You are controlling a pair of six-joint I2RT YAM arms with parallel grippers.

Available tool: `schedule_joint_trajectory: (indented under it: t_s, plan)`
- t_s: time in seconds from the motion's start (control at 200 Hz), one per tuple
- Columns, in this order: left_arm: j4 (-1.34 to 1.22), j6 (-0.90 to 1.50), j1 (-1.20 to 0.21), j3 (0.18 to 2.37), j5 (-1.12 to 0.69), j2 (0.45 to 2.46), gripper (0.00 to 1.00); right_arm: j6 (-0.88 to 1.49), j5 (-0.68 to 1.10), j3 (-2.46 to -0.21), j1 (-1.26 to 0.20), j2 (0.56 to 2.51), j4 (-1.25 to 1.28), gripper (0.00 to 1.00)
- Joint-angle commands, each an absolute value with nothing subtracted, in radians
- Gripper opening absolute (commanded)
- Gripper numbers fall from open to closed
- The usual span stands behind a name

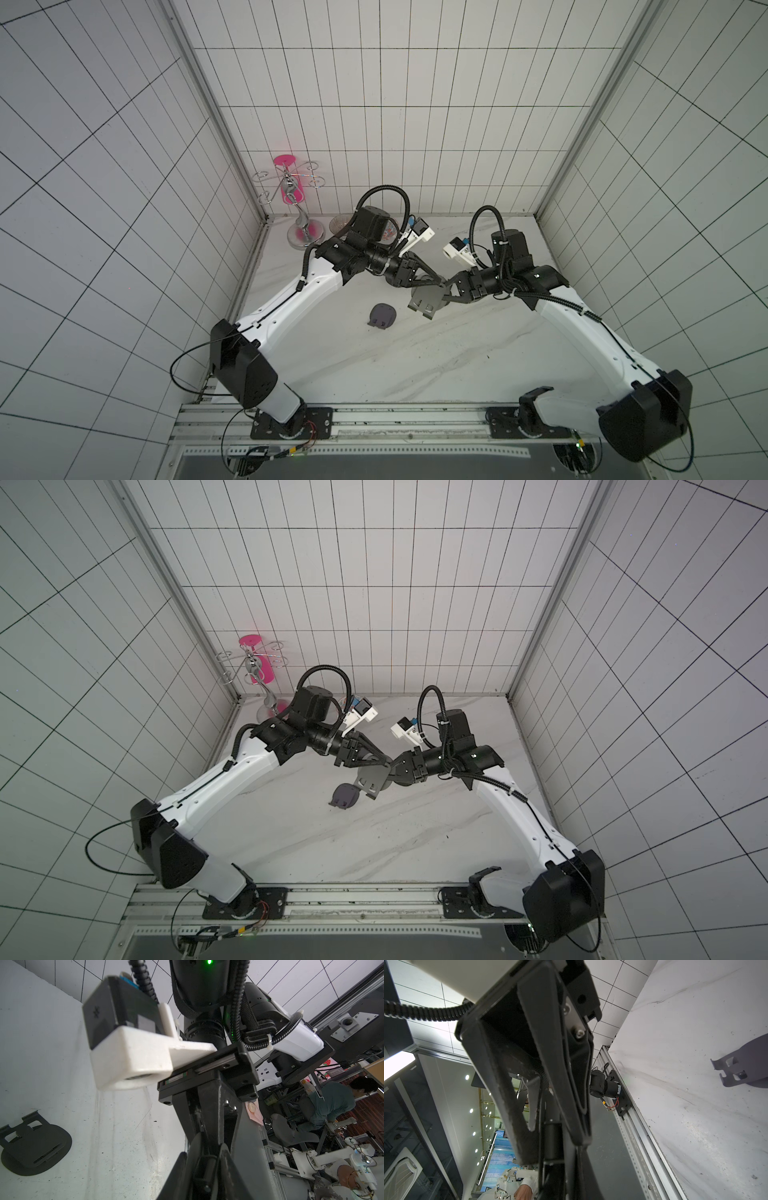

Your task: Open the phone stand

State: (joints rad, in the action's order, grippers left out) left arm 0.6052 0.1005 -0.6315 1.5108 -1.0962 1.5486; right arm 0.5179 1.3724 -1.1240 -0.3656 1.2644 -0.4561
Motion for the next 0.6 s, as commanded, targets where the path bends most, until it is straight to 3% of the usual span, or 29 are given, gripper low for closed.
schedule_joint_trajectory:
  t_s: [0.0, 0.18, 0.595]
  plan:
    - [0.449, 0.128, -0.665, 1.476, -1.181, 1.483, 0.0, 0.627, 1.24, -1.168, -0.331, 1.313, -0.444, 0.0]
    - [0.266, 0.269, -0.636, 1.438, -1.23, 1.448, 0.0, 0.624, 1.237, -1.158, -0.329, 1.329, -0.446, 0.0]
    - [0.253, 0.29, -0.635, 1.496, -1.249, 1.442, 0.0, 0.622, 1.231, -1.124, -0.328, 1.412, -0.443, 0.0]
